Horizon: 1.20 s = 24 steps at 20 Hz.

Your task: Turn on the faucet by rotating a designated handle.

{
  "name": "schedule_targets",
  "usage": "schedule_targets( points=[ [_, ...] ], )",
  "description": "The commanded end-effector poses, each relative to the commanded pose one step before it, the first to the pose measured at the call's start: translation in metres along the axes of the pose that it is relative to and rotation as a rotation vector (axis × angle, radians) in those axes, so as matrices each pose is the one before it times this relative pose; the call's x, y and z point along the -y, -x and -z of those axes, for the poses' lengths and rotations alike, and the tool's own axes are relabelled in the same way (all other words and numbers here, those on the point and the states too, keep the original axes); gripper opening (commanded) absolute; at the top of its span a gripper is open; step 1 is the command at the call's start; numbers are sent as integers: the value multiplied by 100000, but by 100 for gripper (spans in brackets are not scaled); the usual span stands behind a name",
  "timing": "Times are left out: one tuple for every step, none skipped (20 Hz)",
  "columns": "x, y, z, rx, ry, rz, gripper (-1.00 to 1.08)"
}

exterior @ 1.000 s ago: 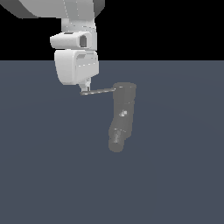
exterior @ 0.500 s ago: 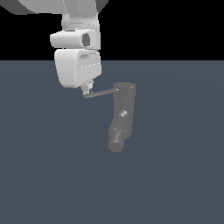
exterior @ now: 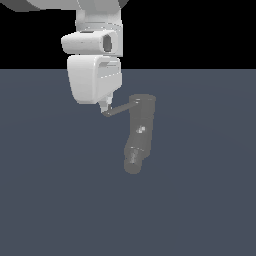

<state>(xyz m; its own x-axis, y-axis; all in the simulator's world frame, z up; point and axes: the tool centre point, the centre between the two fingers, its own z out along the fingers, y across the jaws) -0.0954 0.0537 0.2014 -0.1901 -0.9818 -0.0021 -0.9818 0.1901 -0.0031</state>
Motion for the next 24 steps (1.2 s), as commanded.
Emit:
schedule_targets(
  points=[
    [-680, -784, 15, -177, 231, -329, -100],
    [-230, -226, 4, 0, 0, 0, -100],
    [-237, -197, -3, -3, 17, 67, -100],
    [-232, -227, 4, 0, 0, 0, -100],
    [-232, -228, 4, 0, 0, 0, -100],
    [-238, -200, -3, -4, 17, 67, -100],
    [-234, -230, 5, 0, 0, 0, -100],
    [-235, -231, 5, 0, 0, 0, -100],
    [-240, -202, -3, -5, 18, 67, -100],
    [-236, -233, 5, 0, 0, 0, -100],
    [-237, -234, 6, 0, 0, 0, -100],
    [-242, -207, -2, -9, 18, 66, -100],
    [0, 0, 0, 0, 0, 0, -100],
    [273, 410, -22, 99, -124, 357, -100],
    [-3, -499, 4, 0, 0, 0, -100],
    [-3, -502, 4, 0, 0, 0, -100],
    [-2, -506, 4, 0, 0, 0, -100],
    [9, -533, -8, -12, 27, -62, -100],
    [-2, -513, 4, 0, 0, 0, -100],
    [-2, -516, 4, 0, 0, 0, -100],
    [-1, -519, 4, 0, 0, 0, -100],
    [9, -544, -8, -16, 27, -62, -100],
    [-1, -525, 5, 0, 0, 0, -100],
    [-1, -528, 5, 0, 0, 0, -100]
  ],
)
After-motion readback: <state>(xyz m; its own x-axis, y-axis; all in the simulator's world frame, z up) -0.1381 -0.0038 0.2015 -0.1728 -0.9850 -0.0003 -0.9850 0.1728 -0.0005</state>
